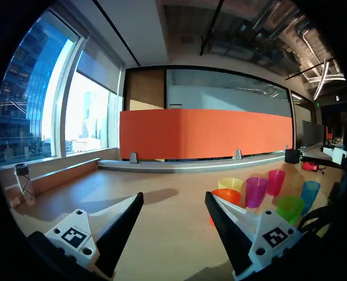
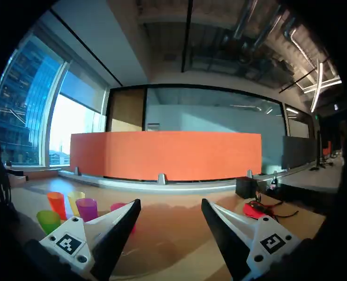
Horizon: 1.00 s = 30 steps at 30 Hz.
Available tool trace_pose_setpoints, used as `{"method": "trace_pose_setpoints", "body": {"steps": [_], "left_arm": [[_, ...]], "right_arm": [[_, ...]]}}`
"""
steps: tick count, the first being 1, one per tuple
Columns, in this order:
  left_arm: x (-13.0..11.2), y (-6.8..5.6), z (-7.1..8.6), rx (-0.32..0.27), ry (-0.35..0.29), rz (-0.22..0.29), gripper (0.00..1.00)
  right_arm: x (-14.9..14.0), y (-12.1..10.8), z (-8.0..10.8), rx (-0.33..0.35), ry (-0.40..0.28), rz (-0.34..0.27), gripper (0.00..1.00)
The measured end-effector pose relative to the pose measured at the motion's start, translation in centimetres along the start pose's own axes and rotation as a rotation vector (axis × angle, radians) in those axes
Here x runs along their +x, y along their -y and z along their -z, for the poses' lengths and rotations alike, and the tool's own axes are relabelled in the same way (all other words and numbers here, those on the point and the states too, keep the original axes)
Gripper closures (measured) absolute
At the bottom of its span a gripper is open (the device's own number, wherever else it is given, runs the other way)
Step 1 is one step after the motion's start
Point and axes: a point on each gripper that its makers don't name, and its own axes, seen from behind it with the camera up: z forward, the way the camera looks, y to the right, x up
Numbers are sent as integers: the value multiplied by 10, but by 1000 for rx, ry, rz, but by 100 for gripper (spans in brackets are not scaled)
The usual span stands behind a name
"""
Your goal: Pour water
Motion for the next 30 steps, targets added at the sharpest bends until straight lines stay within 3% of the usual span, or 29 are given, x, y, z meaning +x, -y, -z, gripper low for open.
{"method": "trace_pose_setpoints", "body": {"steps": [18,30], "left_arm": [[0,0,0,0,0,0,3],[0,0,0,0,0,0,3]], "right_arm": [[-23,-4,-3,-15,49,24,0],[-31,-11,-1,-25,82,-5,0]]}}
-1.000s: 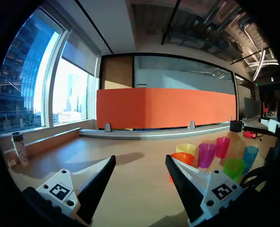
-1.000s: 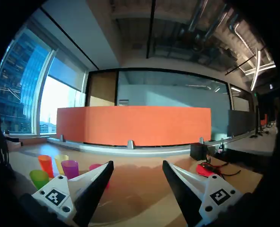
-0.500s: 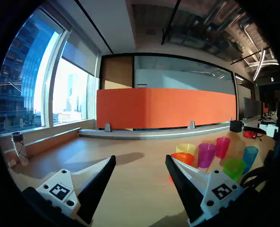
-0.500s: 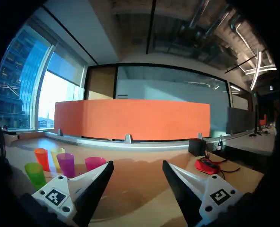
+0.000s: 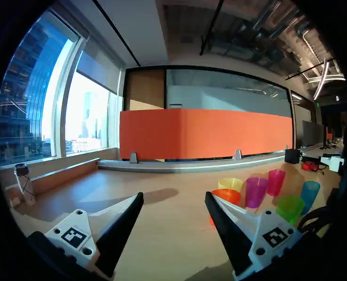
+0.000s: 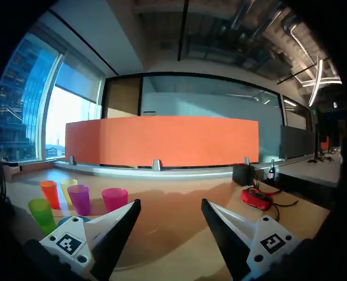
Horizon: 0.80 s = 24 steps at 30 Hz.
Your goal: Pour water
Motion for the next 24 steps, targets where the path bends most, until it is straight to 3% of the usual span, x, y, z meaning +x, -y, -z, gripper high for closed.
{"method": "trace_pose_setpoints", "body": {"steps": [24], "left_arm": [[0,0,0,0,0,0,3]], "right_arm": [[-1,-6,-2,-1,4,-3,0]]}}
